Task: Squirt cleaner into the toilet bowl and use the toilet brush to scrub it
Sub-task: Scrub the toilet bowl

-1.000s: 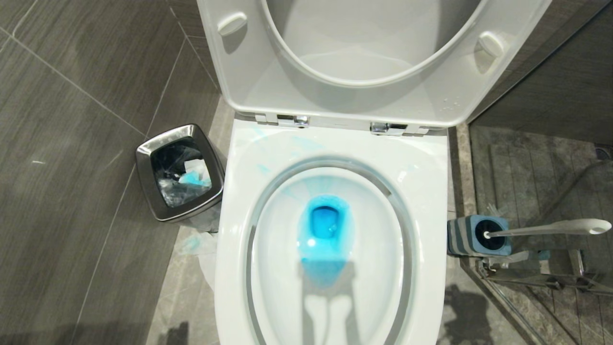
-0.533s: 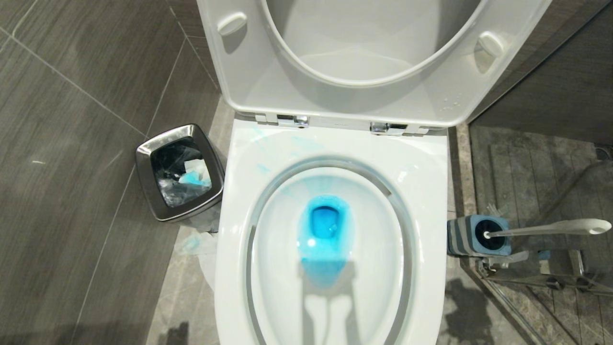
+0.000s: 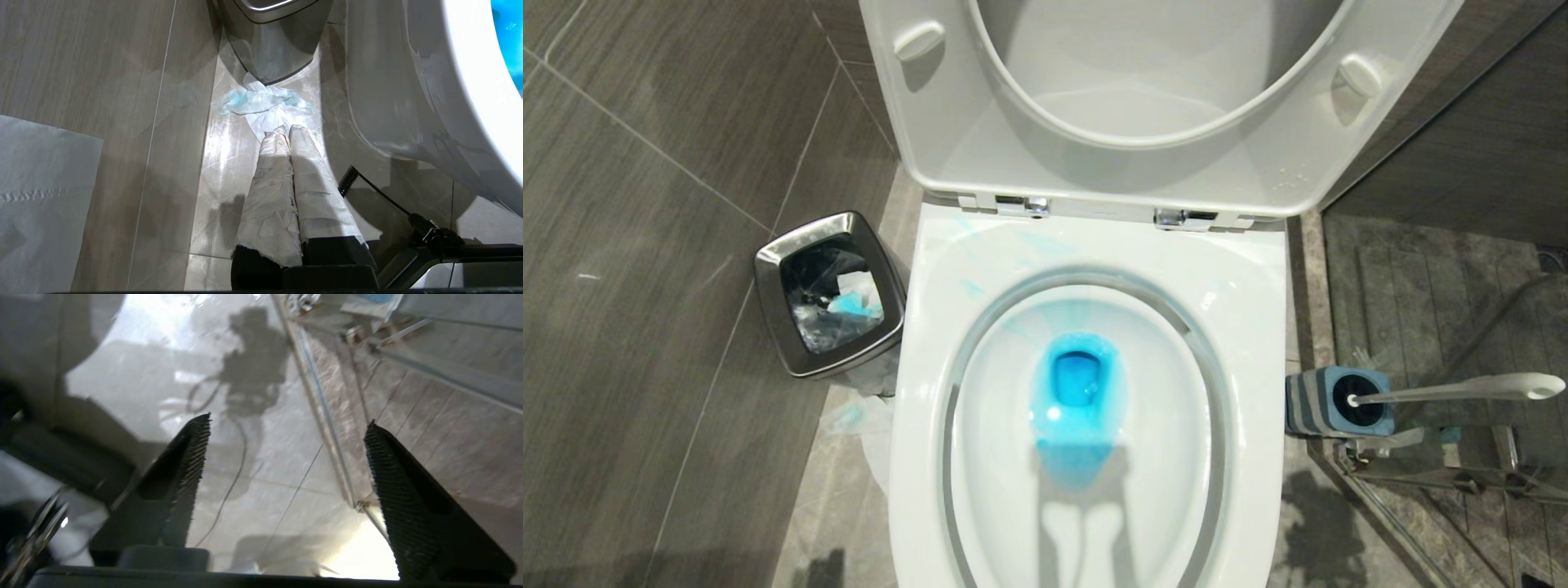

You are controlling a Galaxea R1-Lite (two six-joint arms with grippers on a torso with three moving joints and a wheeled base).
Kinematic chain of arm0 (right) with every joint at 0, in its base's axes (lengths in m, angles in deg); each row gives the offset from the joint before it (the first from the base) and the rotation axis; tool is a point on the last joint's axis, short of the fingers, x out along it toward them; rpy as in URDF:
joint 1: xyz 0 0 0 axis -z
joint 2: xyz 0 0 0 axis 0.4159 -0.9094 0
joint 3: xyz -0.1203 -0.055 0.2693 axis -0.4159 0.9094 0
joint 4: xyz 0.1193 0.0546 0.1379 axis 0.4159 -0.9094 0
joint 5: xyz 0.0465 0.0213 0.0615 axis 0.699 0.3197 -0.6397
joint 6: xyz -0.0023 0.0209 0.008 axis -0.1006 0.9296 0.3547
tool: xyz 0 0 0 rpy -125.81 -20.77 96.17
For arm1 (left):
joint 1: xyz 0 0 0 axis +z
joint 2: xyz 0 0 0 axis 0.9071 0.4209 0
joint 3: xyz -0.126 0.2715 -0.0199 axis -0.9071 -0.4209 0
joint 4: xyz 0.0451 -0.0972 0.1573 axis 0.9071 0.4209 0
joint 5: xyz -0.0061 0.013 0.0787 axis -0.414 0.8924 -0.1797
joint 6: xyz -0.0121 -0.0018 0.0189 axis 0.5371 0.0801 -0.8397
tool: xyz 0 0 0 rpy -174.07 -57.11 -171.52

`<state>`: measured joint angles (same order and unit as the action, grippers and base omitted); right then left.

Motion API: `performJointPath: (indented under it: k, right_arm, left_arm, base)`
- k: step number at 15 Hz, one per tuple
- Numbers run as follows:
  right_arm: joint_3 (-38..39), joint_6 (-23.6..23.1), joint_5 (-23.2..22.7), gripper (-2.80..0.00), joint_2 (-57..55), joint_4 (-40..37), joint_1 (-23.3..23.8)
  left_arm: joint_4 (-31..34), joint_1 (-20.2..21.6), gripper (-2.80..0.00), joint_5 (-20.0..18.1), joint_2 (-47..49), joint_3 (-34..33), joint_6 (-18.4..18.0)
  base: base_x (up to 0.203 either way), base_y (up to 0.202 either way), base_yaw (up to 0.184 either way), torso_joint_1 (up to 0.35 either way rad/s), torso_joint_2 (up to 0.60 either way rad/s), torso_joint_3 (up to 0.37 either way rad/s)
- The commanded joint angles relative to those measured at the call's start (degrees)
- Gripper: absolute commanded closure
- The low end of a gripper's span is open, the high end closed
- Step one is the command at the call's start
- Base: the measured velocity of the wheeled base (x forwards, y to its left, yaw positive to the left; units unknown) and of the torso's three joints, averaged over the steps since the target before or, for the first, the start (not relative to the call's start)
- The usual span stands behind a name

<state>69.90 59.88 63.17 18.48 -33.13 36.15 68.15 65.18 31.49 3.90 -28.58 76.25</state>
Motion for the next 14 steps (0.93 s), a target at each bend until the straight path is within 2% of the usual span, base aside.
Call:
performJointPath:
  k: [1,2,4,9,14]
  right_arm:
    - [6.01,0.32,1.09,-2.8,-3.79,13.06,-0.04]
    - [8.49,1.49,2.48,-2.8,-6.64,18.82,-0.05]
    - [8.38,5.48,4.66,-2.8,-10.09,22.94,-0.05]
    - [8.82,10.31,4.72,-2.8,-10.35,23.27,-0.13]
    - [8.9,9.98,4.63,-2.8,-12.38,25.27,-0.14]
  left_arm:
    - [-0.01,0.01,0.0,-0.01,-0.01,0.0,0.0]
    - [-0.01,0.01,0.0,-0.01,-0.01,0.0,0.0]
    - [-0.01,0.01,0.0,-0.01,-0.01,0.0,0.0]
    - [-0.01,0.01,0.0,-0.01,-0.01,0.0,0.0]
    - [-0.01,0.01,0.0,-0.01,-0.01,0.0,0.0]
  base:
    - [0.0,0.0,0.0,0.0,0.0,0.0]
    - [0.0,0.0,0.0,0.0,0.0,0.0]
    - [0.0,0.0,0.0,0.0,0.0,0.0]
    - [0.0,0.0,0.0,0.0,0.0,0.0]
    - [0.0,0.0,0.0,0.0,0.0,0.0]
